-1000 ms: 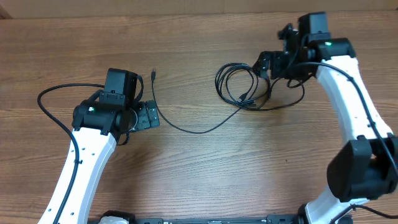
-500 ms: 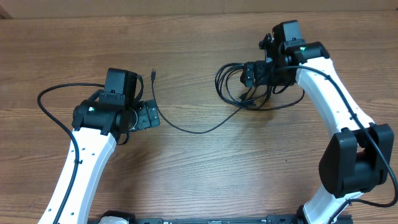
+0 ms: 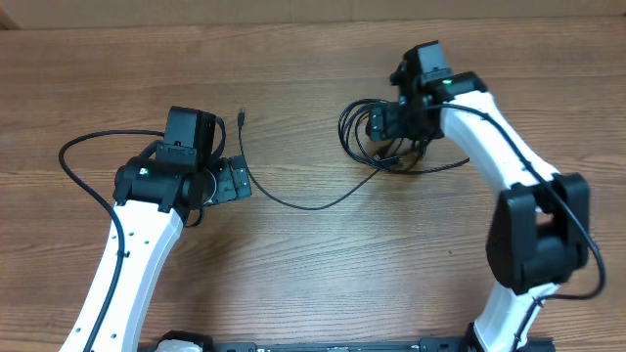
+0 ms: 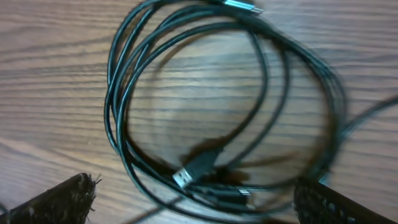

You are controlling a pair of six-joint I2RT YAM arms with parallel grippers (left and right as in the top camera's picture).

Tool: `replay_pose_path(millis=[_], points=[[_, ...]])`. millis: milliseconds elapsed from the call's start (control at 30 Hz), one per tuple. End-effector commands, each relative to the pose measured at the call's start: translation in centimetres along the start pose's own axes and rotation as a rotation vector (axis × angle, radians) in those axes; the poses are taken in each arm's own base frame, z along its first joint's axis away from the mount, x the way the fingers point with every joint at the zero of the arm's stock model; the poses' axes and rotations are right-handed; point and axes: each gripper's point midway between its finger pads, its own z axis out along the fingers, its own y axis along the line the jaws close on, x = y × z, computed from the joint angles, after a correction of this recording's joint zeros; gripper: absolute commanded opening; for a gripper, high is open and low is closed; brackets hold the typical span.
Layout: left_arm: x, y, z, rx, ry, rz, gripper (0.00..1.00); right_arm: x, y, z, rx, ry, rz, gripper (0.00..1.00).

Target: Untangle cables

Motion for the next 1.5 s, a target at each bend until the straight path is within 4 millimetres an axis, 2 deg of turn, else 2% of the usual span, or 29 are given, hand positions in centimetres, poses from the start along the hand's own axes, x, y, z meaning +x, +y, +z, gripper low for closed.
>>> replay_pose_path(millis=[0,100,267,467,600,733,800,833,933,967,1033,1200,1367,1467], points=[[-0.1,0.0,-0.2,0.012,-0.008,-0.010,1.00,0.3,1.5,1.9,-0.001,0.008,-0.014,1.00],[0.0,0.0,-0.2,0.011,-0.008,-0.010,1.00,-0.1,3.5,3.8,-0.020,-0.012,-0.050,1.00],[0.0,0.0,-0.2,0.011,-0.007,-0.010,1.00,-0.1,5.2,5.2,-0.035,-0.030,-0.066,0.97],[0.1,0.0,-0.2,0.009,-0.002,-0.010,1.00,-1.1,3.9,6.0,0.057,-0.100,0.083,0.85],[0.2,0.1,-0.2,0.007,0.002,-0.009,1.00,-0.8,3.6,6.8,0.060,-0.110,0.082,0.84],[0.2,0.1,-0.2,0.007,0.003,-0.009,1.00,-0.3,3.0,7.3,0.081,-0.113,0.083,0.68],[0.2,0.1,-0.2,0.007,0.002,-0.009,1.00,-0.2,2.4,7.4,0.107,-0.116,0.100,0.57],[0.2,0.1,-0.2,0.007,0.002,-0.009,0.99,-0.1,2.1,7.5,0.123,-0.121,0.121,0.56],[0.3,0.1,-0.2,0.006,0.005,-0.009,1.00,-0.1,1.3,7.5,0.163,-0.133,0.156,0.46],[0.3,0.1,-0.2,0.005,0.006,-0.009,1.00,-0.1,1.1,7.4,0.171,-0.136,0.166,0.35],[0.3,0.1,-0.2,0.005,0.006,-0.009,1.00,0.0,1.2,7.4,0.170,-0.134,0.166,0.23],[0.3,0.1,-0.2,0.005,0.007,-0.009,1.00,0.3,1.0,7.4,0.177,-0.118,0.162,0.04],[0.4,0.1,-0.2,0.004,0.010,-0.009,1.00,0.1,1.2,6.1,0.185,-0.097,0.153,0.04],[0.4,0.1,-0.2,0.004,0.009,-0.009,0.99,-2.0,1.8,2.7,0.176,-0.131,0.134,0.04]])
